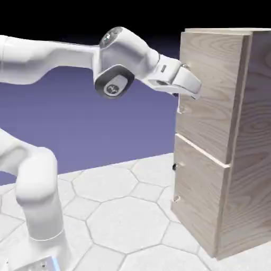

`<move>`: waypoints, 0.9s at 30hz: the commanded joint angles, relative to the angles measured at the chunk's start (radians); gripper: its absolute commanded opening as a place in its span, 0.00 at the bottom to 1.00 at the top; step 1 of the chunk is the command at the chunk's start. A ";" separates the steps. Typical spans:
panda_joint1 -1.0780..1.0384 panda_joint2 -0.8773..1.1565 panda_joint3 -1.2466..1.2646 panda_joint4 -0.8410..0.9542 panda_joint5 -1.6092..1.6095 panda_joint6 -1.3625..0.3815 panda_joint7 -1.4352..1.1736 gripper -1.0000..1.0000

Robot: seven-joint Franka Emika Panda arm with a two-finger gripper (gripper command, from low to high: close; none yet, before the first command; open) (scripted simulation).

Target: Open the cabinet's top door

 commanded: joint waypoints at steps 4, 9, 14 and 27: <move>-0.059 -0.047 0.044 0.030 0.174 -0.037 -0.144 0.50; -0.123 -0.080 0.112 0.051 0.392 -0.036 -0.289 0.50; -0.183 -0.104 0.186 0.065 0.609 -0.018 -0.422 0.50; -0.341 -0.165 0.377 0.103 1.174 0.029 -0.768 0.50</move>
